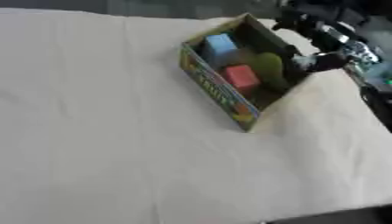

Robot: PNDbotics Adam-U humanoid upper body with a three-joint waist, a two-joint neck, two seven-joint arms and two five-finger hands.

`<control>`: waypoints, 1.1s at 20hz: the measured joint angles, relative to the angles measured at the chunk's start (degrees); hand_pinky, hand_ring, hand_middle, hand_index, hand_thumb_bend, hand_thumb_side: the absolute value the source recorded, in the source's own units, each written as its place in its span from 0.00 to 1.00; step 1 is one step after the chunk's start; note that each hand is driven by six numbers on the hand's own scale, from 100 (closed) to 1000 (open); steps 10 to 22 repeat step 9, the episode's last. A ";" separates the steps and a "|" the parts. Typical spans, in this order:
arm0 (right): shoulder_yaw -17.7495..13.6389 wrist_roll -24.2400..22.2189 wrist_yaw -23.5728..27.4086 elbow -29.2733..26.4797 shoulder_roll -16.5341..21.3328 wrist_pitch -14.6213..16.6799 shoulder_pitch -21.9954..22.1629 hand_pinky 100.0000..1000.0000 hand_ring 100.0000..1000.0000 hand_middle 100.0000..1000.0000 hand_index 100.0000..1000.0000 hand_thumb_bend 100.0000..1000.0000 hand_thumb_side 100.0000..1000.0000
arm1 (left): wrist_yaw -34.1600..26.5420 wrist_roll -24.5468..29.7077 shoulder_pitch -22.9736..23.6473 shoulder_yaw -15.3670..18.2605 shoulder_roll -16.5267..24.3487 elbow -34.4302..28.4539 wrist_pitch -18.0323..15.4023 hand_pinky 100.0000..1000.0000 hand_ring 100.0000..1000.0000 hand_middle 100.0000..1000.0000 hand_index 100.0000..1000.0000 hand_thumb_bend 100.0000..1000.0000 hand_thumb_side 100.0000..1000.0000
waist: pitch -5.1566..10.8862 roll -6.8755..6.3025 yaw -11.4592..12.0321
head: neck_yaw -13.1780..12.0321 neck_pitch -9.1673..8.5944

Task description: Pick up the objects with one hand, pass them to the other hand, and then place them into the box on the other side of the table.

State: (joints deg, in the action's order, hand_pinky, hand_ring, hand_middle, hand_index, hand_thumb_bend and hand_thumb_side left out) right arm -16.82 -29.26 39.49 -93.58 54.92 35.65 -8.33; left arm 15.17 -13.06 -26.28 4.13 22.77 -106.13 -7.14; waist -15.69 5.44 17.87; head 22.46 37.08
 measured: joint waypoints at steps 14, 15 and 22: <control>-6.81 1.36 23.16 -19.40 -3.05 -8.63 9.84 1.00 1.00 0.74 1.00 0.00 0.00 | -1.16 -5.97 -0.57 1.79 0.01 -0.06 1.48 0.61 0.55 0.63 0.76 0.00 0.67 | 4.80 -1.99 -2.90 | -4.76 -0.94; -6.81 1.36 23.16 -19.40 -3.05 -8.63 9.84 1.00 1.00 0.74 1.00 0.00 0.00 | -1.16 -5.97 -0.57 1.79 0.01 -0.06 1.48 0.61 0.55 0.63 0.76 0.00 0.67 | 4.80 -1.99 -2.90 | -4.76 -0.94; -6.81 1.36 23.16 -19.40 -3.05 -8.63 9.84 1.00 1.00 0.74 1.00 0.00 0.00 | -1.16 -5.97 -0.57 1.79 0.01 -0.06 1.48 0.61 0.55 0.63 0.76 0.00 0.67 | 4.80 -1.99 -2.90 | -4.76 -0.94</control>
